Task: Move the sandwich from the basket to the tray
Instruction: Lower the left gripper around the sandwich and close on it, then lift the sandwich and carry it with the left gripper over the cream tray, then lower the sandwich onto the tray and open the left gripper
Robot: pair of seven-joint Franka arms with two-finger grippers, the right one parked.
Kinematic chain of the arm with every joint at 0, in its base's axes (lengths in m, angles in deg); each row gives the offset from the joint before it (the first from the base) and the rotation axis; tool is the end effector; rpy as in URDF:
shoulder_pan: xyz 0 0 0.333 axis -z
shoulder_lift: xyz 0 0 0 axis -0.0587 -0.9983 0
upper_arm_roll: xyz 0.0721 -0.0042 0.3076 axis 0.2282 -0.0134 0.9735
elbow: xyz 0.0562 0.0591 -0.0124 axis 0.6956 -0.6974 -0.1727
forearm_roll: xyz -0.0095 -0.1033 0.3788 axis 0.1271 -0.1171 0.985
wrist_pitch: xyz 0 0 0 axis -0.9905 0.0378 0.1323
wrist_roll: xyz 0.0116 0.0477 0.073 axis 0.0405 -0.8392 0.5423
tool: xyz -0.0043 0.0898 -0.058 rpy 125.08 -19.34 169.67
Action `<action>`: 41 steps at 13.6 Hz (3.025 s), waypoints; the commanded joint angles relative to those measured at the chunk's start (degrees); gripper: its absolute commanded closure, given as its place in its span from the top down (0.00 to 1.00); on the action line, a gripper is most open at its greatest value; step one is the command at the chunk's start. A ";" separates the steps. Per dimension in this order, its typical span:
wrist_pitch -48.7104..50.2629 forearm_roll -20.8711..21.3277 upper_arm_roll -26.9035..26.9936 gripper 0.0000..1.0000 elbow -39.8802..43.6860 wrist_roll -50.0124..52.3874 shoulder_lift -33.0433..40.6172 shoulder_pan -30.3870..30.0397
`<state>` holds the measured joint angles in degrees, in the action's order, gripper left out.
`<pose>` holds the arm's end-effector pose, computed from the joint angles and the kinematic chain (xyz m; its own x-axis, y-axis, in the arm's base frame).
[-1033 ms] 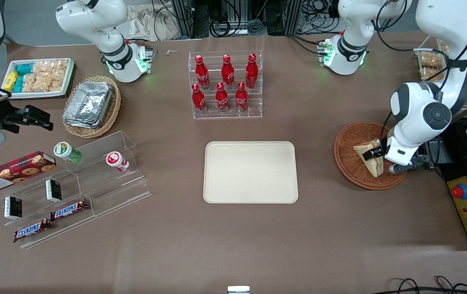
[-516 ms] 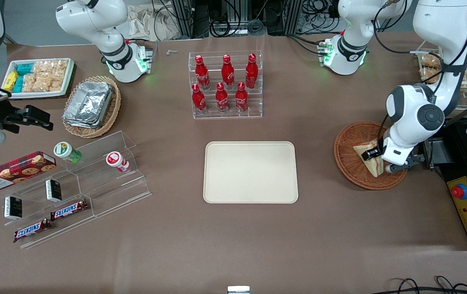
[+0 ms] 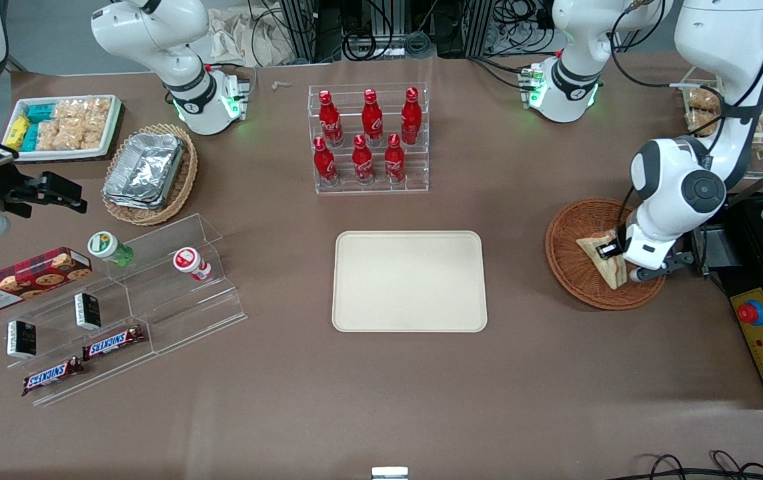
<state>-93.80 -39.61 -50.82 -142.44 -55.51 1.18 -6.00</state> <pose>0.5132 0.0071 0.2420 0.9455 0.3247 -0.0248 0.3239 -0.9456 -0.0317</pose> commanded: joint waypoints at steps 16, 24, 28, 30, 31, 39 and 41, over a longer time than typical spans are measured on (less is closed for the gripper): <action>41.97 1.05 -7.53 0.29 34.25 -13.66 3.07 0.87; 37.25 5.71 -14.23 0.33 35.41 5.58 -3.86 9.46; 30.65 5.71 -14.23 0.27 34.88 9.89 -9.31 14.22; 28.27 5.71 -14.23 0.27 34.88 10.77 -12.65 16.07; 26.44 5.71 -14.23 0.28 34.70 11.13 -14.14 16.60; 16.59 6.15 -14.06 0.29 32.78 16.50 -19.96 22.32; 14.21 10.87 -14.14 0.29 30.67 15.88 -19.87 21.62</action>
<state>-77.37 -32.21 -65.24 -110.18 -39.54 -18.86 15.94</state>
